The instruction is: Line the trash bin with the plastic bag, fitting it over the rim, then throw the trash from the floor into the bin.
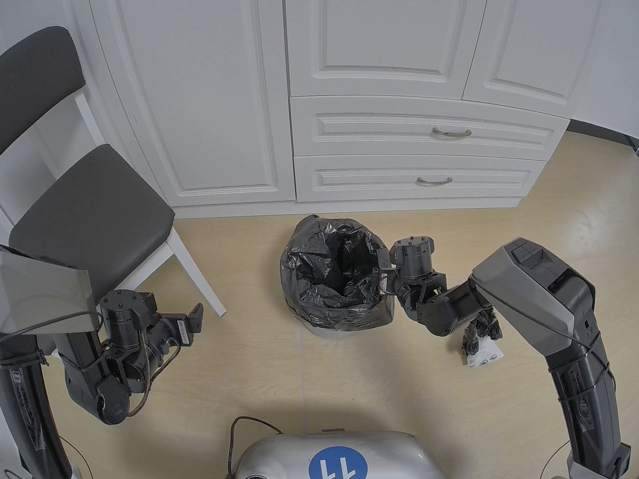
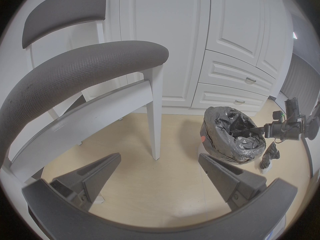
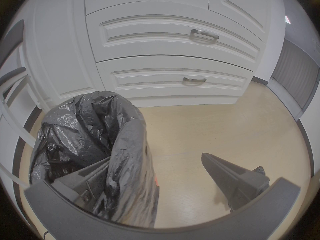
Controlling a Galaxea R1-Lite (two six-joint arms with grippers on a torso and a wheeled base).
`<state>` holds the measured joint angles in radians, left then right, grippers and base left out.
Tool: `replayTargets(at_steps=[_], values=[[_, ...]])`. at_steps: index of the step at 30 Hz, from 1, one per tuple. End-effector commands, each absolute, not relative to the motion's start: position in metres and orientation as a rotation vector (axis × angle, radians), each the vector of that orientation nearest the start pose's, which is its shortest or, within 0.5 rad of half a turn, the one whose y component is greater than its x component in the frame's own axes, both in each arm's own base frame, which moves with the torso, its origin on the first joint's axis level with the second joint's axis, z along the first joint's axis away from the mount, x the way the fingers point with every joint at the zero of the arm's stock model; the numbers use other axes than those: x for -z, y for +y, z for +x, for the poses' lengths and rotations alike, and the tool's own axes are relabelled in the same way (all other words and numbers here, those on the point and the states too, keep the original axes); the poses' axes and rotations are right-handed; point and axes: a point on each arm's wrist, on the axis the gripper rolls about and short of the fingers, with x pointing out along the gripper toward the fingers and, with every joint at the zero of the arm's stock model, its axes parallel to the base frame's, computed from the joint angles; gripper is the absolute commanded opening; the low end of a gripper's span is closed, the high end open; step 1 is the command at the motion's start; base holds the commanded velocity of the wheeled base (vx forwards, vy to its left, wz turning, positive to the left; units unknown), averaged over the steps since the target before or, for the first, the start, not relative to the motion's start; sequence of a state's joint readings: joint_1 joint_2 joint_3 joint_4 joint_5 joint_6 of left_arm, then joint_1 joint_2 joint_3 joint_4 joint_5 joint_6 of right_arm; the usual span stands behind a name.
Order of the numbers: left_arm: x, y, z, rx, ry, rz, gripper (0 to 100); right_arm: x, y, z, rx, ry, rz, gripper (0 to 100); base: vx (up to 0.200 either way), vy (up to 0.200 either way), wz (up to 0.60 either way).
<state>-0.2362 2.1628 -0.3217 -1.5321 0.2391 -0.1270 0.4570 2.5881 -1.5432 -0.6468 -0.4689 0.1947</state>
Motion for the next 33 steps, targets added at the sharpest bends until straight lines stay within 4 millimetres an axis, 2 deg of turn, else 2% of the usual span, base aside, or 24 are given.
replayTargets(at_steps=[1, 10, 13, 33], values=[[-0.030, -0.063, 0.284, -0.022, 0.296, -0.053, 100, -0.010, 0.207, 0.455, 0.057, 0.347, 0.020, 100, 0.000, 0.000, 0.00], [-0.031, -0.063, 0.284, -0.020, 0.294, -0.052, 100, -0.033, 0.198, 0.450, 0.068, 0.352, 0.021, 100, 0.000, 0.000, 0.00], [-0.031, -0.063, 0.284, -0.021, 0.294, -0.052, 100, -0.035, 0.193, 0.451, 0.078, 0.352, 0.021, 100, 0.000, 0.000, 0.00], [-0.033, -0.063, 0.281, -0.021, 0.291, -0.052, 100, -0.023, 0.177, 0.454, 0.104, 0.386, -0.029, 100, 0.000, 0.000, 0.00]])
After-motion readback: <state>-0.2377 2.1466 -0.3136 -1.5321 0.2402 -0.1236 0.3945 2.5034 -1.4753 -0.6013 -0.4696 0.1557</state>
